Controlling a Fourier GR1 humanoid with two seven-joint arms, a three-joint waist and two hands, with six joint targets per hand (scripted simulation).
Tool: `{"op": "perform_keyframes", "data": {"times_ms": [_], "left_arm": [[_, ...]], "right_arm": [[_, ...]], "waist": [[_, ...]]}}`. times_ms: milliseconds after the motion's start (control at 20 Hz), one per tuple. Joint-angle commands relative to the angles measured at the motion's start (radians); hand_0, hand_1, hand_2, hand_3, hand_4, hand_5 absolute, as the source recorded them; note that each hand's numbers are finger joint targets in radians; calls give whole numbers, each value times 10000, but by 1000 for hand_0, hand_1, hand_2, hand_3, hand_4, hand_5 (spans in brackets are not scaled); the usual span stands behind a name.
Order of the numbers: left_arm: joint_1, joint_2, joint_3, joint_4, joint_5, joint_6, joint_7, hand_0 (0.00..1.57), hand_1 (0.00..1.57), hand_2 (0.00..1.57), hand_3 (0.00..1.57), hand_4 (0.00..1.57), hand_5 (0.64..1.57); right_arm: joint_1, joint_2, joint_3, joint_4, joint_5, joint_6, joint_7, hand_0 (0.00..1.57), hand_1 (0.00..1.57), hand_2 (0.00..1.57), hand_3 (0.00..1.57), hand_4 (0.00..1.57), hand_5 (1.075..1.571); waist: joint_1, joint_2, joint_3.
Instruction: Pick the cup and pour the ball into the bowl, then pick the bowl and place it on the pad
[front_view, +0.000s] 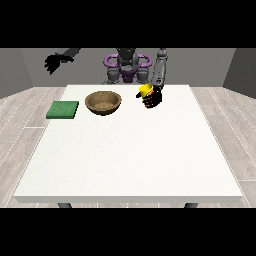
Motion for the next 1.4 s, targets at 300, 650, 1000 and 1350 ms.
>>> {"op": "perform_keyframes", "data": {"times_ms": [300,650,1000,1350], "left_arm": [[-1434,367,-1821,588,-3175,2591,3513,1323,1323,1571,1571,1220,1553],[-2892,1504,-3701,2189,-6834,3327,6482,1269,1269,1571,1544,1171,1564],[-4932,742,-4960,3354,-9425,1987,10413,1169,1169,1571,1354,1060,1569],[-5472,-195,-6291,2740,-10753,742,13139,773,773,1571,1213,1052,1568]], "right_arm": [[-571,-716,-305,1277,-357,92,1254,0,0,0,0,469,1571],[-1005,-567,-113,1550,220,-884,1760,0,0,0,0,596,1567],[-1085,-375,-43,2206,282,-930,1814,0,0,0,0,640,1566],[-1377,-1173,-566,3253,-32,-106,1583,0,0,0,0,654,1564]], "waist": [[318,-1797,3],[794,-2416,57],[996,-3076,-4],[724,-2752,-12]]}}
